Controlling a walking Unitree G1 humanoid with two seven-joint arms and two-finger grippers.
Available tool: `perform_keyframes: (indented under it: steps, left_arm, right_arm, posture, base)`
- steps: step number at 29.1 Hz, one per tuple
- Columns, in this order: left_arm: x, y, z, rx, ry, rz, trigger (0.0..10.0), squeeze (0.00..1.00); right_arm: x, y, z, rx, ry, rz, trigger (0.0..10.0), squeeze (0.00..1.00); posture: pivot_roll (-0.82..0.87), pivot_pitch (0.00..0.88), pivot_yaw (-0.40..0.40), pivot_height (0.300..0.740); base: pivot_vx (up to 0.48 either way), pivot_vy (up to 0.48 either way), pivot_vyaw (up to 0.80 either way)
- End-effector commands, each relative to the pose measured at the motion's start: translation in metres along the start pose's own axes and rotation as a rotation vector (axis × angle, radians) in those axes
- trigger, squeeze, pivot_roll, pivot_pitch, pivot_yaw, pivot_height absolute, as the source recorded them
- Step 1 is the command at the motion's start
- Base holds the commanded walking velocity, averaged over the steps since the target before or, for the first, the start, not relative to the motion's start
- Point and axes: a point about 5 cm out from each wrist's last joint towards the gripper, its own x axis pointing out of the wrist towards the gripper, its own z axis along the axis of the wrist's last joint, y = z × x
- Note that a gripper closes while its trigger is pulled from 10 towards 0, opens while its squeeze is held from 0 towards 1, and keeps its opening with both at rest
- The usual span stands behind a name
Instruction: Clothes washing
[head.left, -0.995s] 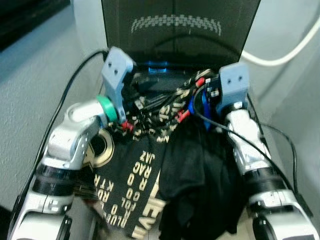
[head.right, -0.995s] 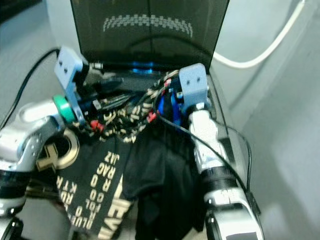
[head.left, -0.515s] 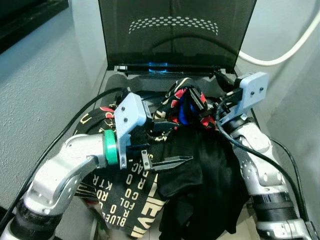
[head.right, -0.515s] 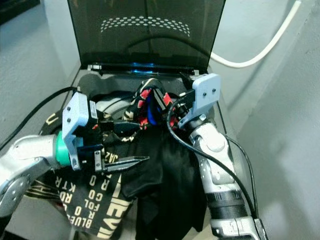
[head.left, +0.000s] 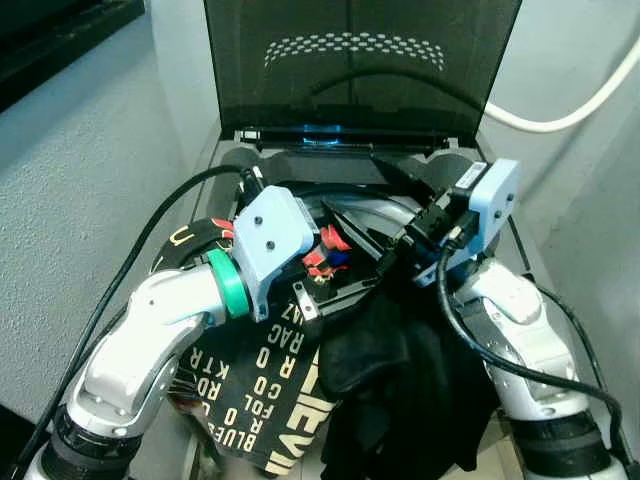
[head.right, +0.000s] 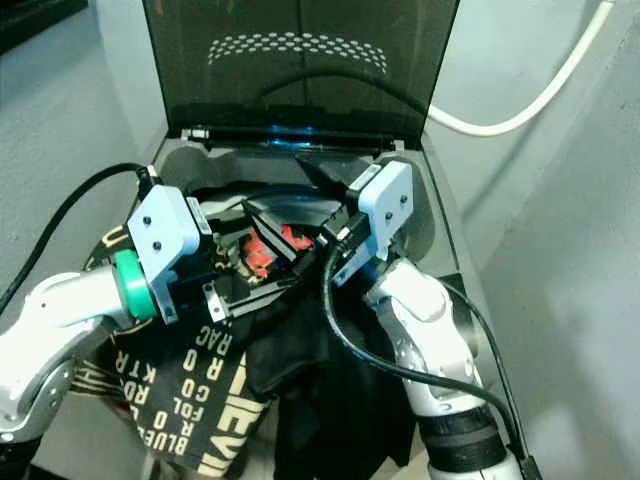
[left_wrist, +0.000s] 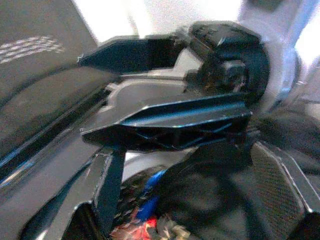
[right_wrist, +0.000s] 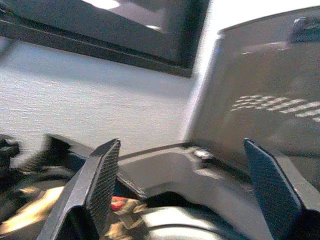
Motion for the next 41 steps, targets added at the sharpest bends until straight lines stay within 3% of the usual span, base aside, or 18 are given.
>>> perform_keyframes:
  steps: [1,4,5,7,8,10,11,14,18,22,23,24,28,29,34,37,38,41]
  left_arm:
    - [-0.01,0.033,0.053,0.079,-0.239,0.243,10.0,0.0]
    - [-0.012,0.029,0.055,0.053,-0.239,0.19,10.0,0.0]
    - [-0.017,0.021,0.053,0.013,-0.218,0.104,10.0,0.0]
    - [-0.017,0.021,0.053,0.013,-0.218,0.104,10.0,0.0]
    - [-0.022,0.015,0.049,-0.01,-0.191,0.038,10.0,0.0]
    - [-0.027,0.005,0.038,-0.052,-0.146,-0.018,10.0,0.0]
    - [-0.027,0.005,0.038,-0.052,-0.146,-0.018,10.0,0.0]
    - [-0.028,0.003,0.03,-0.077,-0.124,-0.002,10.0,0.0]
    - [-0.024,0.012,0.029,-0.095,-0.139,0.076,10.0,0.0]
    - [-0.024,0.014,0.031,-0.116,-0.141,0.091,10.0,0.0]
    - [-0.026,0.025,0.048,-0.167,-0.23,0.092,10.0,0.0]
    - [-0.028,0.03,0.056,-0.181,-0.273,0.089,10.0,0.0]
    - [-0.029,0.033,0.062,-0.188,-0.299,0.087,10.0,0.0]
    - [-0.031,0.039,0.07,-0.173,-0.33,0.094,10.0,0.0]
    - [-0.032,0.044,0.076,-0.149,-0.35,0.112,10.0,0.0]
    - [-0.033,0.051,0.078,-0.118,-0.348,0.169,10.0,0.0]
    - [-0.031,0.061,0.075,-0.074,-0.322,0.264,10.0,0.0]
    - [-0.03,0.07,0.07,-0.041,-0.291,0.359,10.0,0.0]
  right_arm:
    - [0.004,0.049,-0.049,-0.002,0.212,0.16,10.0,0.0]
    - [0.009,0.043,-0.056,-0.064,0.253,0.088,10.0,0.0]
    - [0.012,0.027,-0.059,-0.112,0.282,-0.05,10.0,0.0]
    - [0.012,0.027,-0.059,-0.112,0.282,-0.05,10.0,0.0]
    - [0.012,0.01,-0.058,-0.12,0.288,-0.191,10.0,0.0]
    - [0.004,-0.022,-0.049,-0.045,0.24,-0.456,10.0,0.0]
    - [0.004,-0.022,-0.049,-0.045,0.24,-0.456,10.0,0.0]
    - [-0.006,-0.045,-0.034,0.094,0.109,-0.646,10.0,0.0]
    - [-0.018,-0.057,-0.017,0.181,-0.038,-0.724,10.0,0.0]
    - [-0.018,-0.058,-0.015,0.177,-0.06,-0.736,10.0,0.0]
    - [-0.02,-0.046,-0.019,0.161,-0.005,-0.566,10.0,0.0]
    - [-0.022,-0.038,-0.023,0.142,0.033,-0.486,10.0,0.0]
    - [-0.023,-0.034,-0.026,0.13,0.058,-0.439,10.0,0.0]
    - [-0.022,-0.023,-0.031,0.085,0.103,-0.351,10.0,0.0]
    - [-0.021,-0.018,-0.037,0.03,0.142,-0.326,10.0,0.0]
    - [-0.018,-0.01,-0.037,0.024,0.143,-0.262,10.0,0.0]
    - [-0.014,0.005,-0.032,0.056,0.127,-0.144,10.0,0.0]
    - [-0.009,0.021,-0.026,0.083,0.108,-0.035,10.0,0.0]
  posture:
    - [0.15,0.025,0.065,0.74]
    - [0.16,0.027,0.061,0.74]
    - [0.16,0.03,0.059,0.74]
    - [0.16,0.03,0.059,0.74]
    - [0.16,0.032,0.057,0.74]
    - [0.16,0.037,0.053,0.74]
    - [0.16,0.037,0.053,0.74]
    - [0.16,0.04,0.052,0.74]
    - [0.16,0.041,0.055,0.74]
    - [0.16,0.041,0.055,0.74]
    - [0.15,0.041,0.057,0.74]
    - [0.14,0.039,0.062,0.74]
    - [0.14,0.039,0.062,0.74]
    - [0.14,0.037,0.063,0.74]
    - [0.14,0.037,0.063,0.74]
    - [0.14,0.037,0.063,0.74]
    - [0.14,0.037,0.063,0.74]
    - [0.15,0.04,0.064,0.74]
  base:
    - [0.0,0.0,0.0]
    - [0.0,0.0,0.0]
    - [0.0,0.0,0.0]
    - [0.0,0.0,0.0]
    - [0.0,0.0,0.0]
    - [0.0,0.0,0.0]
    - [0.0,0.0,0.0]
    - [0.0,0.0,0.0]
    - [0.0,0.0,0.0]
    - [0.0,0.0,0.0]
    - [0.0,0.0,0.0]
    - [0.0,0.0,0.0]
    - [0.0,0.0,0.0]
    - [0.0,0.0,0.0]
    - [0.0,0.0,0.0]
    - [0.0,0.0,0.0]
    - [0.0,0.0,0.0]
    - [0.0,0.0,0.0]
